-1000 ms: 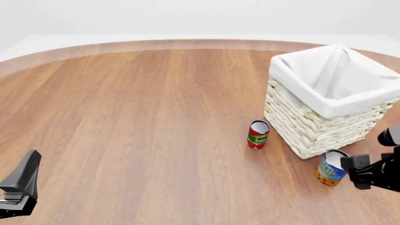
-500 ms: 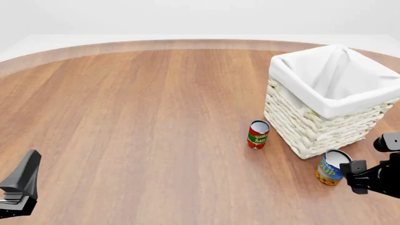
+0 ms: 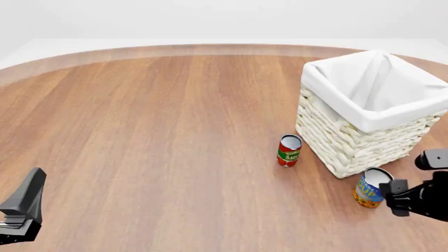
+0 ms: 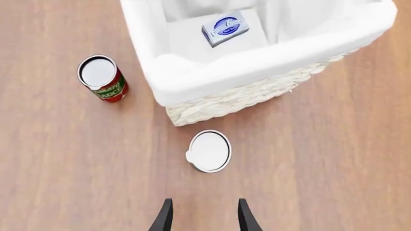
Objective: Pick up the alphabet soup and the cream cheese box, and put them in the basket.
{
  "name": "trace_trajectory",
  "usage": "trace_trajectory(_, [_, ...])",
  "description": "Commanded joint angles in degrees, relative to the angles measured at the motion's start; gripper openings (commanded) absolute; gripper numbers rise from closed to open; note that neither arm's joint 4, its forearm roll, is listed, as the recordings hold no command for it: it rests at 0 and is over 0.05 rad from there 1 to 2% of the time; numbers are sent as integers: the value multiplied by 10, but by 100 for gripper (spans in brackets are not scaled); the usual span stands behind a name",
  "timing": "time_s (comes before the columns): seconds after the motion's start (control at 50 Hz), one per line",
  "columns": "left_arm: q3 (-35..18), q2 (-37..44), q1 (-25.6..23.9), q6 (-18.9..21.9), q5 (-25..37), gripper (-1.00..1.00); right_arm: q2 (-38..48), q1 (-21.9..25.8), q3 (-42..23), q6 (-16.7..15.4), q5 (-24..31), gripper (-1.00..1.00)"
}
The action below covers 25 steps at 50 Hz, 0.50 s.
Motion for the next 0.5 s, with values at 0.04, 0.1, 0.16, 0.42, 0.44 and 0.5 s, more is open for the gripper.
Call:
trace_trajectory(0.04, [0, 0, 0, 0, 0, 100, 21, -2, 11, -3, -30, 100])
trace_trajectory(0.1, [0, 0, 0, 0, 0, 100, 22, -5, 11, -5, -32, 100])
trace_trajectory(0.16, [0, 0, 0, 0, 0, 100, 26, -8, 14, -6, -39, 100])
trace_trajectory(0.42, [0, 0, 0, 0, 0, 100, 33, -3, 40, 3, -68, 100])
trace_trajectory(0.44, [0, 0, 0, 0, 0, 100, 32, -2, 40, 5, -67, 100])
trace_trajectory(0.5, [0, 0, 0, 0, 0, 100, 27, 0, 44, 7, -69, 100])
